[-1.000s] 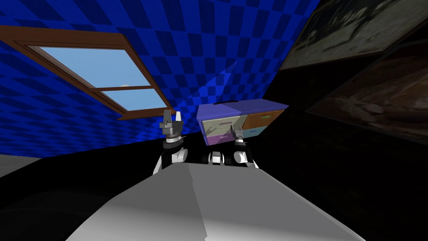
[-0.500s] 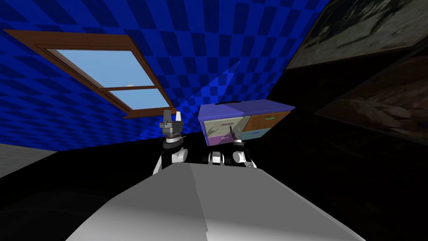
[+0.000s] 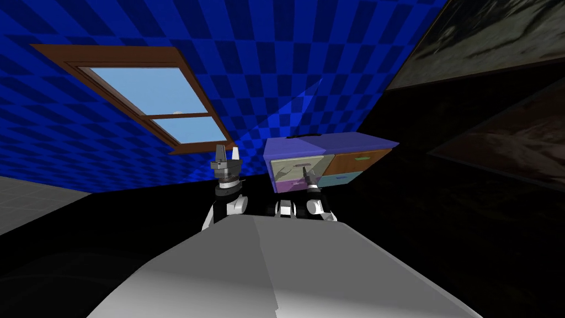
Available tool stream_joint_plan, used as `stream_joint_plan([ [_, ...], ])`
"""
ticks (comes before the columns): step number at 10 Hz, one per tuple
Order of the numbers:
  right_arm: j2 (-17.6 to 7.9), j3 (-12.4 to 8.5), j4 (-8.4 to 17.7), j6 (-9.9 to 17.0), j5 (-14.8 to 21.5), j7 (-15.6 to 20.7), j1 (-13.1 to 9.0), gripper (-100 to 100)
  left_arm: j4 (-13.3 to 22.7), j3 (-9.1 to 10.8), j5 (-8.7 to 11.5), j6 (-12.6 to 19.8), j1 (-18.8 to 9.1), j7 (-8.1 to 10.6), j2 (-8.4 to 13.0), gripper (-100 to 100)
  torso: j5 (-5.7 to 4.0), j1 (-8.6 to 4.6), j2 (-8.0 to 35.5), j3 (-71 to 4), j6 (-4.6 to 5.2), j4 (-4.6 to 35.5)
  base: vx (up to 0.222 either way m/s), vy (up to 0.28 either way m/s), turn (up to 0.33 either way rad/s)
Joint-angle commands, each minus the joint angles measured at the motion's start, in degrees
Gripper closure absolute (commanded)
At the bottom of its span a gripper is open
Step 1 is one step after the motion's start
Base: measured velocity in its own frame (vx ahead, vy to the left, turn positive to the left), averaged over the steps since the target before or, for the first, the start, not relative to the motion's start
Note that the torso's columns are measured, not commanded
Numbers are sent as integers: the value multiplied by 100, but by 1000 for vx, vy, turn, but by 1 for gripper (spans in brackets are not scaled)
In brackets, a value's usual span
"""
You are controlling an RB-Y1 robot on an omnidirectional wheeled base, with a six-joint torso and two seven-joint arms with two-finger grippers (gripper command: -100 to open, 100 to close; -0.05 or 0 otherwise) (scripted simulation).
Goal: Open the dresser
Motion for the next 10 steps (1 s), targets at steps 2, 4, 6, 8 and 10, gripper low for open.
stream_joint_plan([
  [2,-34,153,255,-35,-277,-575,-130,-100,0,0,0,0,0,0,0,0,0,-1,9,5,2,2,21,2,38],
  [4,-75,246,415,-57,-455,-902,-209,-100,0,0,0,0,0,0,0,0,1,2,4,2,1,1,31,4,81],
  [6,-118,335,567,-78,-625,-1234,-285,-100,0,0,0,0,0,0,0,0,0,1,4,2,2,1,31,8,80],
  [8,-118,335,567,-78,-625,-1417,-285,-100,0,0,0,0,0,0,0,0,0,0,4,2,2,1,24,2,20],
  [10,-165,419,711,-98,-786,-1738,-356,-100,0,0,0,0,0,0,0,0,-1,-1,5,4,-1,2,24,-1,76],
])
